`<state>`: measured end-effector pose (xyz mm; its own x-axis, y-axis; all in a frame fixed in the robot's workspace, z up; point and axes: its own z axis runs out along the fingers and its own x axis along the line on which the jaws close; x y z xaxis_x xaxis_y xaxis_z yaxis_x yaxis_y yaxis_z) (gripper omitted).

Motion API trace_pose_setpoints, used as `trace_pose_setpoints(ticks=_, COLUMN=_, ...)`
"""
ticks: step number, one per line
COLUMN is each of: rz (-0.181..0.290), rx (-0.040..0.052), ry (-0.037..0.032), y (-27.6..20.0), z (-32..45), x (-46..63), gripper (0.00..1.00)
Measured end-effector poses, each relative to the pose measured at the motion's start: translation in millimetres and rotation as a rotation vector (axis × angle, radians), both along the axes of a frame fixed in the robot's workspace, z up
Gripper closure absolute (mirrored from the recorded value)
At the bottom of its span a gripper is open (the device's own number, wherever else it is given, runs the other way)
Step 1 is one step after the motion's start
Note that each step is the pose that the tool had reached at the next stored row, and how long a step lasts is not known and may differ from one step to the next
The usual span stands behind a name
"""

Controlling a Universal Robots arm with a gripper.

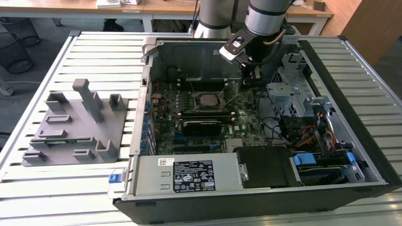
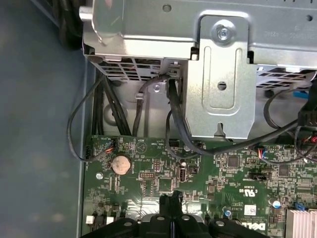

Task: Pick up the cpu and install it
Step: 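Close the cpu cover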

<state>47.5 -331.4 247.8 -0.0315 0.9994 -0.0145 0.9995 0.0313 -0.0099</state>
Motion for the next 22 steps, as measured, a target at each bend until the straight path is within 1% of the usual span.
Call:
trace_pose_setpoints(ticks=3, rz=0.0, rx=0.0001, ry=0.001, y=0.0, z=-3.2, x=-0.1, gripper=0.89)
trace_pose_setpoints(ticks=22, rz=0.0, rx=0.0, ry=0.0016, y=0.1, z=-3.4, x=-18.3, gripper=0.89)
